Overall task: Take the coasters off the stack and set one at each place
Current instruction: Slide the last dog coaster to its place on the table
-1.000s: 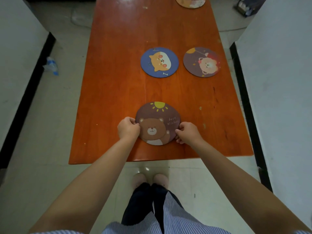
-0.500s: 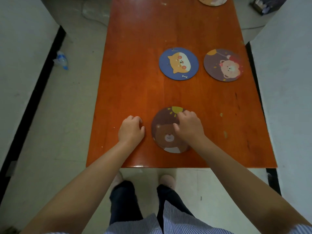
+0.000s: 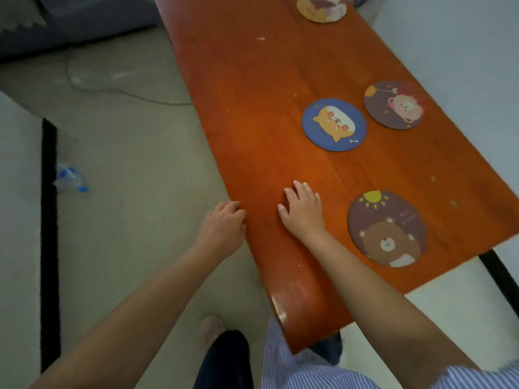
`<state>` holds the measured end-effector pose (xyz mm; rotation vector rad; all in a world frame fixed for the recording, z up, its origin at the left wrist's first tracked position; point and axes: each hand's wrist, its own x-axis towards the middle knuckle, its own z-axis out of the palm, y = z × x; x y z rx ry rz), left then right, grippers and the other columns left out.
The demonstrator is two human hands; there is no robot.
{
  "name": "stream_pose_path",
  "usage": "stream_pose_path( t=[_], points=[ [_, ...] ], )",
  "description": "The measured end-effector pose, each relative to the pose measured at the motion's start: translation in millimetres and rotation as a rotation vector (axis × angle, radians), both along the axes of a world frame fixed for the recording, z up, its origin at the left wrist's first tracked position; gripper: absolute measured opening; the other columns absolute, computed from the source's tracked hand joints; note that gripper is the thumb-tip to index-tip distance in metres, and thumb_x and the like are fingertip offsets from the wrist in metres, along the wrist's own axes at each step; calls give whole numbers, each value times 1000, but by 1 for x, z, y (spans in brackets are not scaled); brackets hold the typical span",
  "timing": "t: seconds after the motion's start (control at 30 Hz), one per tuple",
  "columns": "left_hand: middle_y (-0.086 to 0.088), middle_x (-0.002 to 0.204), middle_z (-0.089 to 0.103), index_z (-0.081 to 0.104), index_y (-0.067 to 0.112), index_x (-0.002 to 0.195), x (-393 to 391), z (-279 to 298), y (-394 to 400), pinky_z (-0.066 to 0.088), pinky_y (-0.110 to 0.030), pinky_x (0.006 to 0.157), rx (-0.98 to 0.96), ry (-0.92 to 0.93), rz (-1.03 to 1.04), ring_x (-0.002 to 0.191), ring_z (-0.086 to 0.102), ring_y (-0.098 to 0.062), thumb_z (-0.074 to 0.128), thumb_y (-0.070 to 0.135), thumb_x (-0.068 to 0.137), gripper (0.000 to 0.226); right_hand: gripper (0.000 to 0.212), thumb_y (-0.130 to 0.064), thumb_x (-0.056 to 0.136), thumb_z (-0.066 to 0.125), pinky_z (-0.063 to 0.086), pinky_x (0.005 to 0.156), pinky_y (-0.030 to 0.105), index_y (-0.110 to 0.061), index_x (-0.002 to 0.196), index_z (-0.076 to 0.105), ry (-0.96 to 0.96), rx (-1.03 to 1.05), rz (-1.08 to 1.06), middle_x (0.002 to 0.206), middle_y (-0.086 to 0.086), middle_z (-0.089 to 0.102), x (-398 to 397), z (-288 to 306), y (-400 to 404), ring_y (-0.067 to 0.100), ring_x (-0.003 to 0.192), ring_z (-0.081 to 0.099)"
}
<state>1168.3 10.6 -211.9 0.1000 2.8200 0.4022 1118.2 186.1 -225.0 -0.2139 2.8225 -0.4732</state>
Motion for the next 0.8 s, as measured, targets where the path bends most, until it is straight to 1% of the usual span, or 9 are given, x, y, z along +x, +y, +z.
stream_pose_path(
  t=[0.13,0.27,0.37,0.43,0.5,0.57,0.67,0.73,0.8],
  points=[
    [-11,141,47,56,10,122,-25,-7,-30,34,-42,110,37,16,-122,135,35,-27,45,20,91,34,46,-29,94,45,12,117,51,-12,136,36,4,9,-98,153,11,26,6,-6,-11,28,143,15],
    [-8,144,44,51,13,127,-59,-10,-36,30,-42,113,32,53,-230,137,31,-26,43,22,93,36,45,-29,93,47,15,116,53,-13,134,40,-21,10,-134,151,9,30,5,-2,-14,27,142,18],
    [-8,148,37,47,14,130,-99,-6,-36,25,-43,114,-4,9,-325,140,24,-27,40,21,94,37,40,-30,92,49,33,110,47,-12,128,47,-39,20,-199,142,10,45,-10,6,-17,28,132,36],
    [-8,150,33,45,13,131,-130,0,-38,24,-44,114,-45,-14,-381,141,20,-27,41,22,95,38,42,-30,94,47,44,96,42,-10,131,43,-28,-53,-294,133,13,54,-31,17,-15,30,121,49],
    [-9,150,33,44,13,131,-165,5,-42,25,-45,113,-62,-12,-417,141,20,-27,41,24,94,39,45,-28,95,45,48,88,42,-9,135,35,52,-104,-399,128,17,57,-59,24,-12,34,115,52],
    [-8,149,35,45,13,131,-203,8,-47,27,-45,112,-72,-21,-440,141,22,-26,43,26,94,39,47,-28,94,47,45,94,43,-7,134,36,101,-28,-429,130,17,54,-95,26,-7,34,120,48],
    [-9,149,35,44,14,132,-255,12,-54,27,-45,113,-96,-47,-493,141,23,-26,43,27,94,40,47,-27,91,53,39,103,45,-8,132,40,30,120,-416,137,16,46,-140,24,-7,33,128,38],
    [-8,149,35,42,14,133,-283,14,-61,27,-44,113,-102,-57,-510,141,23,-25,43,27,94,41,42,-26,92,52,40,100,47,-6,127,43,-54,211,-437,138,17,43,-158,22,-9,35,127,37],
    [-7,149,35,41,15,134,-307,14,-71,27,-44,113,-107,-68,-532,141,22,-24,43,28,94,42,34,-25,94,48,47,89,47,-2,119,47,-100,328,-423,131,20,47,-166,20,-10,37,119,42]
  ],
)
